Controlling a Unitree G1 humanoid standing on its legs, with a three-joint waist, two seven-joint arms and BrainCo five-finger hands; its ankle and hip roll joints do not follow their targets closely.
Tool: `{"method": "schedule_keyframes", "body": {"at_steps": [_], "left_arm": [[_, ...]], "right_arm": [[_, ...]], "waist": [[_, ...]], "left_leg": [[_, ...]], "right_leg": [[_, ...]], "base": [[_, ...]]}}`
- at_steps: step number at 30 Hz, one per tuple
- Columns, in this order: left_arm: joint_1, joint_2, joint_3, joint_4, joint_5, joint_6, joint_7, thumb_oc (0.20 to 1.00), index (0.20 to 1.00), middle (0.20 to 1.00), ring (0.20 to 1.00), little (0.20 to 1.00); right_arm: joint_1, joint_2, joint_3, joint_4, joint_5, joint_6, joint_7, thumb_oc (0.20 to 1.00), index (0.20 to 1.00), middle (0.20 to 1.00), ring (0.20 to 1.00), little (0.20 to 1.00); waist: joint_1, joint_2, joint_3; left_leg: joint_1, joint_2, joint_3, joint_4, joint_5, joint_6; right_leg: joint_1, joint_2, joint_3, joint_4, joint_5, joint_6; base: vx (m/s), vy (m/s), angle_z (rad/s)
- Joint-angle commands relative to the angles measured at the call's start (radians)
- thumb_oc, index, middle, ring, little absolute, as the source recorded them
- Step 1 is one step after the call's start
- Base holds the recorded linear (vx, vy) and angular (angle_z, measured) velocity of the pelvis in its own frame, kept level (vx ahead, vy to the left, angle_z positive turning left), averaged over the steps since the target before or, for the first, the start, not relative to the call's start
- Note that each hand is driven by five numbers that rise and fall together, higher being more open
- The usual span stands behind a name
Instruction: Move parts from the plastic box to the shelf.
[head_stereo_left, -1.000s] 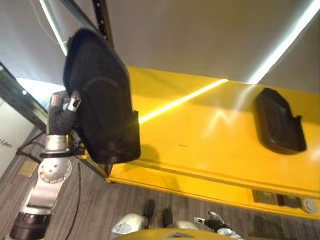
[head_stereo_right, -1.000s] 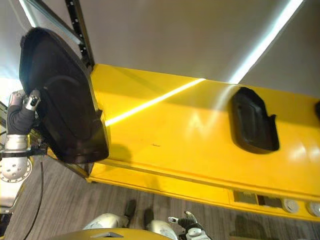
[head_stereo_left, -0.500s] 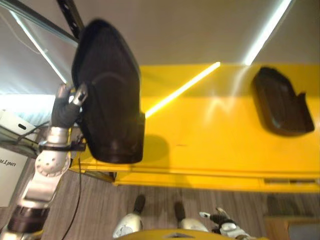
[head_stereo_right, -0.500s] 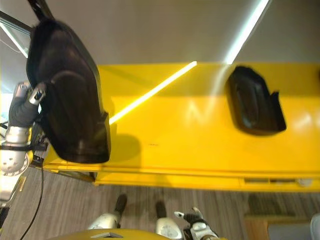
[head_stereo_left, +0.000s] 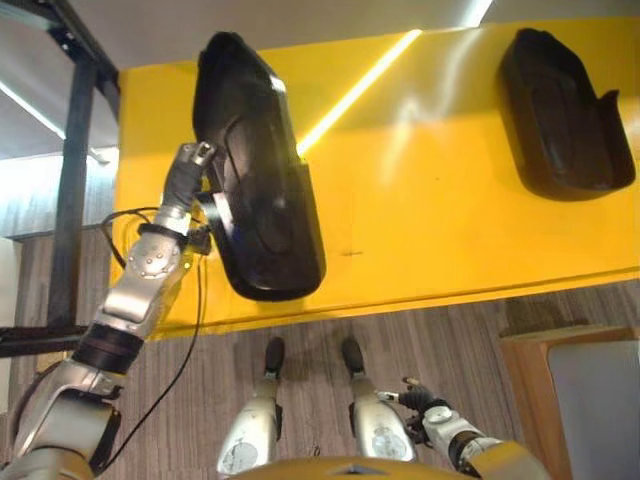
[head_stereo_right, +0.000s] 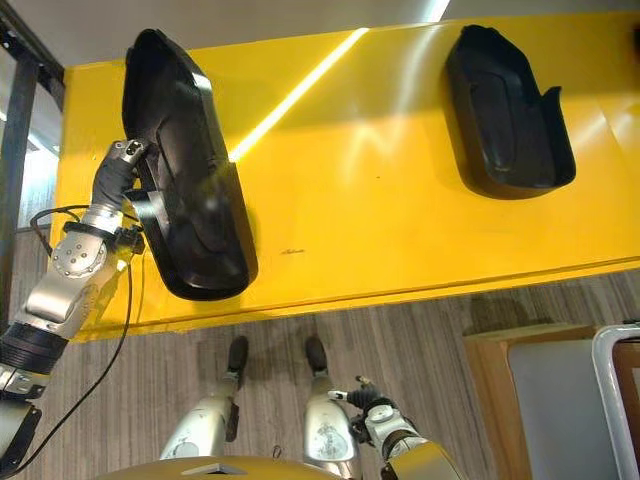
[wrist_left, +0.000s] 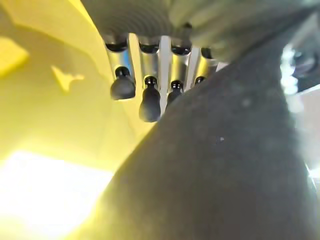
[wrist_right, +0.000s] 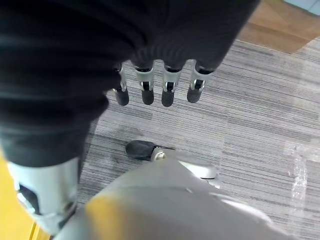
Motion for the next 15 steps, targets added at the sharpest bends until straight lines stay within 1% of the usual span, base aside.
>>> {"method": "schedule_keyframes", "body": {"at_steps": [1, 5, 7, 8, 11, 12, 15], "left_arm": [[-0.067, 0.022, 0.025, -0.043, 0.006, -0.04, -0.001, 0.2, 0.2, 0.2, 0.2, 0.2], [-0.07, 0.037, 0.02, -0.031, 0.033, -0.031, -0.003, 0.2, 0.2, 0.2, 0.2, 0.2], [-0.072, 0.051, 0.023, -0.022, 0.094, -0.017, 0.003, 0.2, 0.2, 0.2, 0.2, 0.2], [-0.072, 0.051, 0.022, -0.022, 0.095, -0.017, 0.003, 0.2, 0.2, 0.2, 0.2, 0.2], [-0.079, 0.084, 0.038, -0.012, 0.259, 0.009, 0.027, 0.2, 0.2, 0.2, 0.2, 0.2], [-0.079, 0.084, 0.039, -0.012, 0.259, 0.009, 0.027, 0.2, 0.2, 0.2, 0.2, 0.2], [-0.069, 0.105, 0.058, -0.013, 0.319, 0.022, 0.038, 0.2, 0.2, 0.2, 0.2, 0.2]], "right_arm": [[0.03, 0.031, 0.03, 0.008, 0.003, 0.005, 0.015, 1.0, 1.0, 1.0, 1.0, 1.0], [0.029, 0.035, 0.034, 0.004, 0.008, 0.0, 0.018, 1.0, 1.0, 1.0, 1.0, 1.0], [0.029, 0.037, 0.034, 0.0, 0.012, -0.004, 0.019, 1.0, 1.0, 1.0, 1.0, 1.0], [0.029, 0.037, 0.034, 0.0, 0.012, -0.004, 0.019, 1.0, 1.0, 1.0, 1.0, 1.0], [0.031, 0.041, 0.024, 0.001, 0.023, -0.013, 0.023, 1.0, 1.0, 1.0, 1.0, 1.0], [0.031, 0.041, 0.024, 0.001, 0.023, -0.013, 0.023, 1.0, 1.0, 1.0, 1.0, 1.0], [0.035, 0.04, 0.022, -0.002, 0.023, -0.02, 0.017, 1.0, 1.0, 1.0, 1.0, 1.0]], "waist": [[0.008, -0.008, -0.028], [0.005, -0.009, -0.028], [0.005, -0.008, -0.028], [0.005, -0.008, -0.028], [0.007, -0.008, -0.027], [0.006, -0.008, -0.027], [0.008, -0.008, -0.025]], "left_leg": [[0.01, 0.011, -0.026, 0.0, -0.064, 0.012], [0.015, 0.016, -0.019, -0.001, -0.065, 0.009], [0.016, 0.016, -0.018, -0.001, -0.065, 0.008], [0.016, 0.016, -0.018, -0.001, -0.066, 0.008], [0.015, 0.019, -0.017, -0.001, -0.066, 0.006], [0.015, 0.019, -0.017, -0.001, -0.066, 0.006], [0.013, 0.021, -0.017, -0.001, -0.065, 0.004]], "right_leg": [[0.017, -0.013, -0.024, -0.005, -0.062, 0.0], [0.019, -0.009, -0.021, -0.005, -0.064, -0.001], [0.019, -0.008, -0.022, -0.005, -0.065, -0.001], [0.019, -0.008, -0.022, -0.005, -0.065, -0.001], [0.017, -0.007, -0.027, -0.005, -0.067, -0.001], [0.017, -0.008, -0.027, -0.005, -0.067, -0.001], [0.016, -0.007, -0.029, -0.005, -0.067, -0.001]], "base": [[0.0, -0.023, -0.1], [0.0, -0.014, -0.01], [0.0, 0.0, 0.0], [0.0, 0.0, 0.0], [0.0, -0.01, -0.01], [-0.01, -0.032, 0.0], [0.0, 0.0, 0.0]]}}
